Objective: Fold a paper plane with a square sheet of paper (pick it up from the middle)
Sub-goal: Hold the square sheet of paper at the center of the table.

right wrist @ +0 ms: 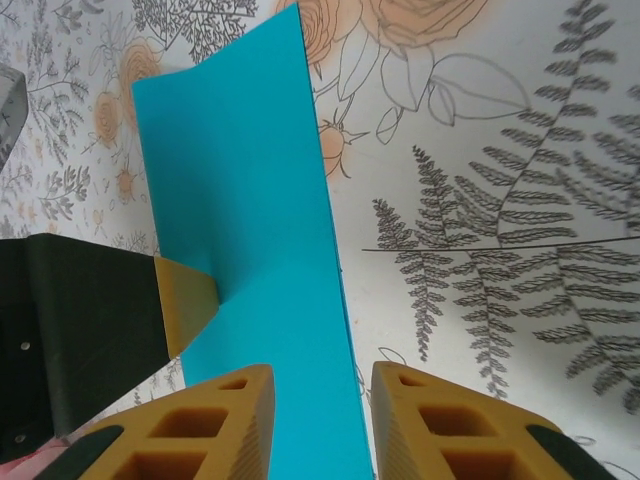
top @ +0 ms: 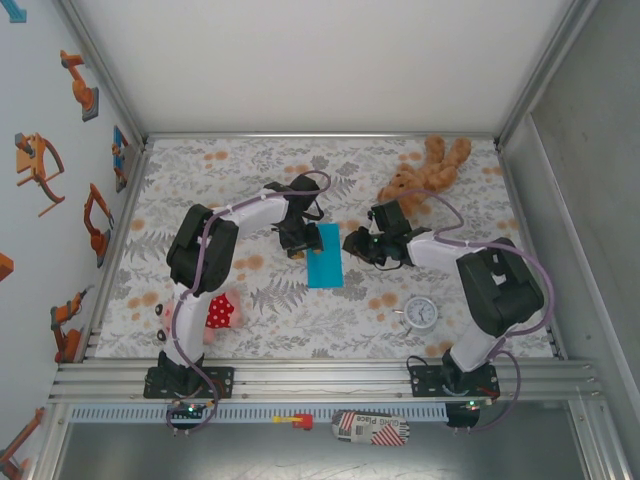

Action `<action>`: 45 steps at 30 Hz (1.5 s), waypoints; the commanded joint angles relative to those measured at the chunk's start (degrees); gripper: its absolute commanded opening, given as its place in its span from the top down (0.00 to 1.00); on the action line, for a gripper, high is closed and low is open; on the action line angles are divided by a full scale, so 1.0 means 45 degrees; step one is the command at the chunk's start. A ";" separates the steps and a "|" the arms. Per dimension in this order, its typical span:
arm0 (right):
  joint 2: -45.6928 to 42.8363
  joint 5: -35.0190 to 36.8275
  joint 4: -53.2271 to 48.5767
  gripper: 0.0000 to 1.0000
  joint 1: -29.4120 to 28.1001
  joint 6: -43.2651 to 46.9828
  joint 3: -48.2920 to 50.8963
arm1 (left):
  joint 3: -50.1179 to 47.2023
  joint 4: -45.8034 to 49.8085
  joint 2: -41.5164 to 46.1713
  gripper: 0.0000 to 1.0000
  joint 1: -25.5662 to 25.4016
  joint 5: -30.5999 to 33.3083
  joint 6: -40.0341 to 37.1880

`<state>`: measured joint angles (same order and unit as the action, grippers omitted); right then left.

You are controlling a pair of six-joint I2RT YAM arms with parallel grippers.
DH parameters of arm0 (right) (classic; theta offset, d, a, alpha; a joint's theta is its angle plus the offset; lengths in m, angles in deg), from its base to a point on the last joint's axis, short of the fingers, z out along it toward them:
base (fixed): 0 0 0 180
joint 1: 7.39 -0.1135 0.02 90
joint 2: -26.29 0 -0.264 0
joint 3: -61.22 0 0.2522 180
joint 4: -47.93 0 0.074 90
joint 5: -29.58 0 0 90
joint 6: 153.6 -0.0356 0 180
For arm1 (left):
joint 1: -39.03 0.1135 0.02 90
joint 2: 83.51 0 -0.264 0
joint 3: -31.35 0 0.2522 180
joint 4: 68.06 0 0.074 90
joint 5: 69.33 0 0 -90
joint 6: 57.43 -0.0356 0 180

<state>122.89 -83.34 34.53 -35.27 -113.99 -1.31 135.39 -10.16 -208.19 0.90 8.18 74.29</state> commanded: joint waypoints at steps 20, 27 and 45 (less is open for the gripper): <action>0.2582 -0.2307 0.1014 0.95 -0.0426 0.0026 -0.1537 | -0.1683 -0.0871 -0.3705 0.54 -0.0472 0.0413 -0.0031; 0.3084 -0.2160 0.0646 0.97 -0.0442 0.0224 -0.1398 | -0.1684 -0.0867 -0.3694 0.54 -0.0466 0.0388 -0.0031; 0.3908 -0.0434 -0.1839 1.00 -0.0406 0.1211 -0.1269 | 0.0273 0.0509 0.1164 0.51 -0.0360 0.1208 -0.0064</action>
<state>136.13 -92.36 37.07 -36.84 -110.60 -8.00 135.39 -10.84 -205.44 -0.39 10.43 74.26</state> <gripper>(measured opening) 0.050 0.491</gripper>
